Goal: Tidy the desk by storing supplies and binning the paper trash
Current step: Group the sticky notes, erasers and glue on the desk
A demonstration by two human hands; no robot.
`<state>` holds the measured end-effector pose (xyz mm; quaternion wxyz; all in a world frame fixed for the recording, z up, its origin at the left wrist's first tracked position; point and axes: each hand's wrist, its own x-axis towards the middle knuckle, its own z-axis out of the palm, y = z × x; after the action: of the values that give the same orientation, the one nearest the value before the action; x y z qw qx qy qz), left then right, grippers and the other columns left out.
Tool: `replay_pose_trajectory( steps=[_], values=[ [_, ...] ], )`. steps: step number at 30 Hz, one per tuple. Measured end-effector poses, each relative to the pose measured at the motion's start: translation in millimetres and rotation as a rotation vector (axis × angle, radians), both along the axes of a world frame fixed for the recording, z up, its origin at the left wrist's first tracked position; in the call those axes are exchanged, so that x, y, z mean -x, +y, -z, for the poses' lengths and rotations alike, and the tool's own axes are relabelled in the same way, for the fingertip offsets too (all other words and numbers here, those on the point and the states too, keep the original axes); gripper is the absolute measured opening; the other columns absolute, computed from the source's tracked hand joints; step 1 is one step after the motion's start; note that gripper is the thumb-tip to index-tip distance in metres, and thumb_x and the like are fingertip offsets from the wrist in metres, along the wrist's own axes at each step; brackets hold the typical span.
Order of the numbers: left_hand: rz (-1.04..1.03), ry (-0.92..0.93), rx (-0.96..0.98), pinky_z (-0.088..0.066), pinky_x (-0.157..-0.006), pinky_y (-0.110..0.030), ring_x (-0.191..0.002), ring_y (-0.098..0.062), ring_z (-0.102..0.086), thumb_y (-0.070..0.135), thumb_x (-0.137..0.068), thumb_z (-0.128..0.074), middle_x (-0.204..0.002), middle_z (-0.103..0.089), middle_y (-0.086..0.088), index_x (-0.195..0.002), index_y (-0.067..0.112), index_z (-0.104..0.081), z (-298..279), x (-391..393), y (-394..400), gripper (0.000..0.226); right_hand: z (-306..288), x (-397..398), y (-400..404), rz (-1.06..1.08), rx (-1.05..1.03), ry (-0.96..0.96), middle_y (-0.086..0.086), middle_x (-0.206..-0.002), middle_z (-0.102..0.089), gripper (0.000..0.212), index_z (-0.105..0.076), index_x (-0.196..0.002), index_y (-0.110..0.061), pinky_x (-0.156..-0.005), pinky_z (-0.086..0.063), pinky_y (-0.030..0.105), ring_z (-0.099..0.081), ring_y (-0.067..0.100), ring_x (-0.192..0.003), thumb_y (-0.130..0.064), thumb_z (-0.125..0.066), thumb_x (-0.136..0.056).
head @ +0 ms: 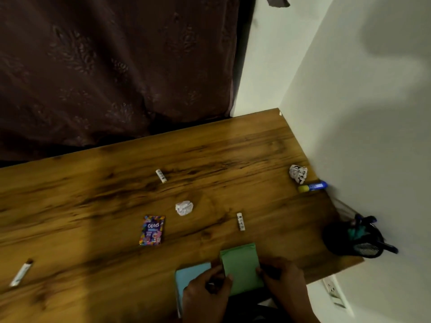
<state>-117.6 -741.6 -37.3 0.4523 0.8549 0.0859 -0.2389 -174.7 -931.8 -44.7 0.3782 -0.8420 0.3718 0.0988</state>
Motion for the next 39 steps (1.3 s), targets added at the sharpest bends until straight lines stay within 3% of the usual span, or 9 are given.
replay_pose_trajectory(
  steps=[2,5,14,19,25,27,30,34,39],
  values=[
    [0.017,0.021,-0.017,-0.044,-0.068,0.001,-0.077,0.026,-0.06,0.04,-0.068,-0.093,-0.061,-0.049,0.057,-0.075,0.064,-0.061,-5.5,2.8,1.7,0.041,0.9,1.1,1.2,-0.029,0.027,0.029,-0.006,-0.1,-0.078,0.023,-0.081,-0.101,-0.028,-0.081,-0.052,0.021,-0.073,0.014,-0.095,-0.028,-0.085,-0.078],
    [0.06,0.052,-0.032,-0.038,-0.065,0.007,-0.078,0.037,-0.049,0.045,-0.073,-0.089,-0.061,-0.039,0.065,-0.081,0.063,-0.058,-13.1,6.5,4.8,0.036,2.1,2.3,6.2,-0.109,0.072,0.09,-0.007,-0.105,-0.077,0.023,-0.079,-0.105,-0.03,-0.083,-0.053,0.028,-0.072,0.018,-0.1,-0.032,-0.078,-0.082],
    [0.129,0.025,-0.014,-0.043,-0.071,0.005,-0.081,0.025,-0.061,0.041,-0.074,-0.089,-0.072,-0.046,0.064,-0.093,0.056,-0.067,-9.4,13.7,12.4,0.033,2.5,4.5,11.5,-0.035,0.068,0.067,-0.006,-0.101,-0.078,0.024,-0.078,-0.107,-0.026,-0.083,-0.056,0.031,-0.072,0.016,-0.094,-0.028,-0.077,-0.083],
    [0.12,0.013,-0.004,-0.049,-0.079,-0.004,-0.087,0.023,-0.062,0.048,-0.072,-0.088,-0.072,-0.064,0.037,-0.096,0.057,-0.066,-7.6,19.7,12.6,0.034,2.0,4.9,11.5,-0.062,0.096,0.046,-0.008,-0.102,-0.077,0.021,-0.078,-0.105,-0.027,-0.077,-0.054,0.029,-0.072,0.015,-0.092,-0.028,-0.074,-0.085],
    [0.151,0.04,0.034,-0.059,-0.089,-0.022,-0.091,0.015,-0.066,0.071,-0.062,-0.075,-0.082,-0.069,0.032,-0.113,0.043,-0.074,-1.3,24.7,14.8,0.058,0.8,6.6,5.6,-0.027,0.069,0.025,-0.005,-0.093,-0.079,0.017,-0.08,-0.101,-0.025,-0.072,-0.053,0.029,-0.072,0.015,-0.084,-0.03,-0.075,-0.086],
    [0.158,0.055,0.042,-0.058,-0.091,-0.022,-0.092,0.015,-0.067,0.066,-0.065,-0.079,-0.086,-0.071,0.03,-0.116,0.039,-0.074,-0.8,23.0,16.4,0.058,0.6,7.6,4.8,-0.036,0.06,0.017,-0.006,-0.092,-0.079,0.017,-0.08,-0.102,-0.026,-0.07,-0.052,0.028,-0.071,0.012,-0.08,-0.031,-0.074,-0.087],
    [0.187,0.076,0.034,-0.053,-0.083,-0.009,-0.09,0.014,-0.067,0.048,-0.075,-0.086,-0.094,-0.068,0.029,-0.12,0.036,-0.073,-1.9,21.4,18.4,0.048,-1.1,8.4,6.1,-0.033,0.044,0.022,-0.005,-0.092,-0.078,0.018,-0.08,-0.104,-0.025,-0.064,-0.048,0.023,-0.067,0.008,-0.075,-0.032,-0.073,-0.089],
    [0.196,0.105,0.041,-0.05,-0.077,-0.004,-0.092,0.01,-0.065,0.051,-0.077,-0.085,-0.109,-0.068,0.023,-0.125,0.04,-0.068,-8.3,22.5,20.4,0.053,-5.6,8.8,11.9,-0.052,0.045,0.006,-0.005,-0.095,-0.078,0.021,-0.079,-0.105,-0.025,-0.066,-0.05,0.022,-0.066,0.005,-0.077,-0.037,-0.073,-0.089],
    [0.142,0.084,0.137,-0.06,-0.083,-0.019,-0.093,0.006,-0.07,0.045,-0.078,-0.085,-0.117,-0.068,0.025,-0.12,0.05,-0.064,-18.9,25.4,28.5,0.048,-14.5,11.2,13.4,-0.035,0.061,-0.008,-0.008,-0.095,-0.078,0.025,-0.078,-0.106,-0.027,-0.074,-0.057,0.03,-0.072,0.008,-0.084,-0.043,-0.073,-0.088]
  ],
)
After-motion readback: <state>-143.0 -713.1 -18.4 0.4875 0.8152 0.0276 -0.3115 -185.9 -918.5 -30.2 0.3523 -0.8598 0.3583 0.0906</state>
